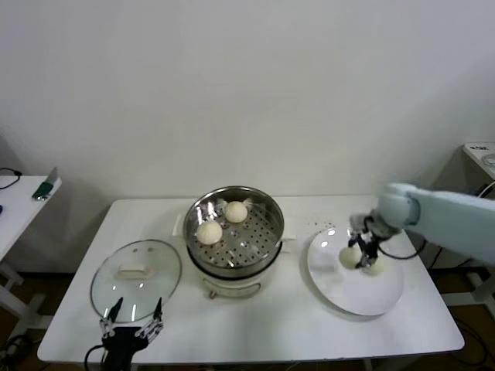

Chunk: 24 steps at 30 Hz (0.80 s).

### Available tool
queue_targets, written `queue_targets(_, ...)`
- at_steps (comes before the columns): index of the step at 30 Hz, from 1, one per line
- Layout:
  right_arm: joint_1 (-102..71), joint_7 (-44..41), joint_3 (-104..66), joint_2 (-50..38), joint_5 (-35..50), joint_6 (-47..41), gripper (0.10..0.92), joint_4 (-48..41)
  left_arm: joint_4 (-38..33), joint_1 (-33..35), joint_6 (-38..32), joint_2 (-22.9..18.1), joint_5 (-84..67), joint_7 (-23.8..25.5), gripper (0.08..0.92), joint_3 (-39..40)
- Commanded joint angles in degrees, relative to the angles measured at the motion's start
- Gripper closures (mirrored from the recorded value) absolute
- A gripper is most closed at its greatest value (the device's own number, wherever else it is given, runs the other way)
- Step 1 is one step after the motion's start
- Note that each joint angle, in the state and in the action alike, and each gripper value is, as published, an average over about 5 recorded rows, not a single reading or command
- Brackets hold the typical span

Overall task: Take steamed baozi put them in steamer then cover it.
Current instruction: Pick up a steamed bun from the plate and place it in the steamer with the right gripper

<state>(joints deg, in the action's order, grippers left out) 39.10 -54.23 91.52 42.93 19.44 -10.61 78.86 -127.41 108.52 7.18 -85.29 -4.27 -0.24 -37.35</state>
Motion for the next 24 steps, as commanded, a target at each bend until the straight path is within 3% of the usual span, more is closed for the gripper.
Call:
queue_targets(1, 24.9, -6.5, 3.8, 16.2, 1.6, 19.6, 0.397, -0.8, 0.0, -0.1, 0.0, 0.2, 0.3, 0.0, 0.177, 0.0)
queue_targets(11, 17.7, -1.5, -5.4, 30.1, -12.9, 26.9, 0.397, 11.5, 0.0, 0.2, -0.3, -0.3, 0.1, -0.1, 0.177, 0.0)
queue_targets(24, 1.4, 2.8, -4.6, 34.3, -25.8, 27.4, 0.397, 7.6, 0.0, 0.3, -0.2, -0.7, 0.0, -0.2, 0.177, -0.6)
